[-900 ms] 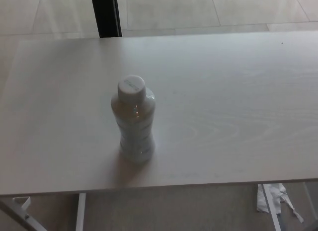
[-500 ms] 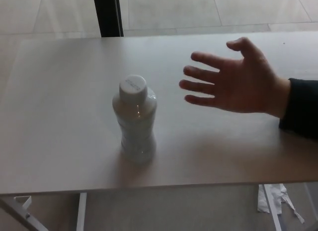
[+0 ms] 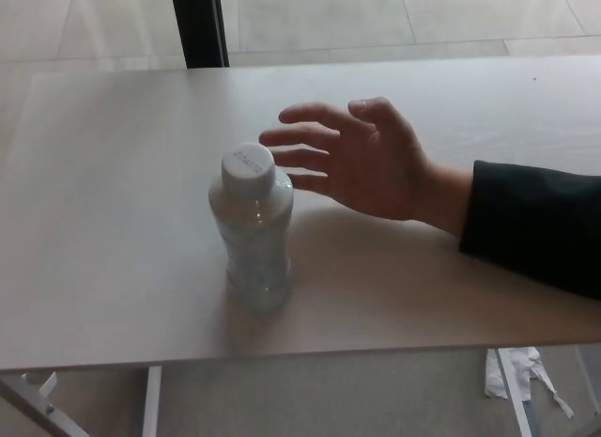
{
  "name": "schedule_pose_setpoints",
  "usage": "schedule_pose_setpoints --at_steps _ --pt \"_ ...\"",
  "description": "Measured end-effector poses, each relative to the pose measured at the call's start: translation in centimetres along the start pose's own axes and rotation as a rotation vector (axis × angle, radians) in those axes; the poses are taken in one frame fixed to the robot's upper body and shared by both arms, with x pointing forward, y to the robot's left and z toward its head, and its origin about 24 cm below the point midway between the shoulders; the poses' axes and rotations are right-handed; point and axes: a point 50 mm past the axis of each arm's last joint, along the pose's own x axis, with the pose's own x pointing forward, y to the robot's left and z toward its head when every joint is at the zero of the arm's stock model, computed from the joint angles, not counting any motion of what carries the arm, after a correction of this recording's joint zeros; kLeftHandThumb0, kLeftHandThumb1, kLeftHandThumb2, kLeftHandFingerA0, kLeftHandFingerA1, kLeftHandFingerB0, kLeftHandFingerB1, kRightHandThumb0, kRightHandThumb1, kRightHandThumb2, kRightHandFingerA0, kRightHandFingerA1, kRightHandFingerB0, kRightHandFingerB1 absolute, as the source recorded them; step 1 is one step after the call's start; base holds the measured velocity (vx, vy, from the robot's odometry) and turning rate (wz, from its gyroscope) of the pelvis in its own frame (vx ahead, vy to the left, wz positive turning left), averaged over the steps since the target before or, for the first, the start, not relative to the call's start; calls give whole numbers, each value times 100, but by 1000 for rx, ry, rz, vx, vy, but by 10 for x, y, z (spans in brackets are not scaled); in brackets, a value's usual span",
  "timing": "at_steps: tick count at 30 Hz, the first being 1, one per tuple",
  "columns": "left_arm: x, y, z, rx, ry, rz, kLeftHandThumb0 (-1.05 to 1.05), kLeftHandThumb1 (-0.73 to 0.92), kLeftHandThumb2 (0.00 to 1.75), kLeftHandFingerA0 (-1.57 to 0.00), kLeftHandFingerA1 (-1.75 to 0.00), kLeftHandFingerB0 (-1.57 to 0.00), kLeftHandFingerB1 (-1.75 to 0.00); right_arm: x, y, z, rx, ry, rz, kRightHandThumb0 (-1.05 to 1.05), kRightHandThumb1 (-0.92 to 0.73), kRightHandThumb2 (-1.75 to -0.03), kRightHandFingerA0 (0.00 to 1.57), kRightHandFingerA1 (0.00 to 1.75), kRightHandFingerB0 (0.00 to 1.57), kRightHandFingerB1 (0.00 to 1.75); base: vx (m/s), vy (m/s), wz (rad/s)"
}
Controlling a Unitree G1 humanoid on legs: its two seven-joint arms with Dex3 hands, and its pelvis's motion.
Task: Pick up a bottle and hand it
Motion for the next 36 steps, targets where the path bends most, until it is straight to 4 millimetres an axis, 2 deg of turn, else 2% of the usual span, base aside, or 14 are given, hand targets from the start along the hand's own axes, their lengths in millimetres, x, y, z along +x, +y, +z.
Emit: schedule_pose_setpoints --at_steps 3,4,9,10,13,14,20,21,22,25,30,31,33,36 --pt "0 -40 11 14 -43 -130 -64 48 54 -18 -50 -16 -33 1 2 3 12 -8 7 -61 -39 -78 96 77 34 47 0 0 0" --pt "0 -47 12 15 -48 -154 -38 24 88 -5 -53 -1 -49 1 2 4 16 -8 9 -58 -46 -55 92 62 41 34 0 0 0" --pt "-12 -108 11 9 -47 -358 -66 38 84 0 -49 -11 -46 0 4 10 48 -14 18 -50 -52 -57 79 51 42 35 0 0 0" --pt "-13 -114 10 7 -41 -375 -70 49 56 -8 -49 -12 -31 1 4 10 50 -13 18 -57 -40 -78 79 63 36 48 0 0 0" --pt "-18 -137 3 -7 -11 -439 -70 38 82 -2 -48 -6 -35 2 5 8 62 -3 18 -53 -50 -56 89 58 43 35 0 0 0" --pt "-20 -142 0 -11 -1 -454 -70 49 56 -5 -45 -11 -28 2 6 8 64 -2 19 -57 -48 -55 91 58 43 35 0 0 0" --pt "-26 -176 -12 -32 49 -511 -71 48 56 -6 -46 -9 -26 2 7 11 75 -6 26 -57 -49 -56 90 58 42 35 0 0 0" --pt "-27 -180 -12 -31 50 -515 -71 48 55 -24 -54 -7 -26 2 7 11 77 -5 27 -69 -42 -79 108 105 34 45 0 0 0" --pt "-27 -184 -12 -24 50 -523 -70 47 56 -21 -54 -6 -26 3 7 11 80 -6 28 -58 -50 -56 98 88 42 34 0 0 0" --pt "-25 -192 -8 8 37 -523 -85 42 81 -64 -87 -9 -25 4 9 11 88 -8 32 -59 -41 -78 93 75 37 48 0 0 0" --pt "-19 -195 -2 52 21 -490 -71 35 79 -50 -74 -2 -23 4 9 11 89 -4 27 -63 -45 -59 91 61 41 36 0 0 0" --pt "-18 -195 -2 45 22 -479 -74 38 77 -85 -128 -4 -17 4 9 11 90 -4 26 -64 -41 -80 84 66 37 48 0 0 0" --pt "-18 -196 -2 37 24 -464 -73 48 56 -51 -114 0 -18 5 9 12 92 -7 25 -58 -50 -56 84 52 44 36 0 0 0" --pt "-18 -200 -2 21 27 -438 -80 40 79 -20 -58 0 0 6 9 13 85 -9 28 -52 -53 -56 89 58 42 35 0 0 0"
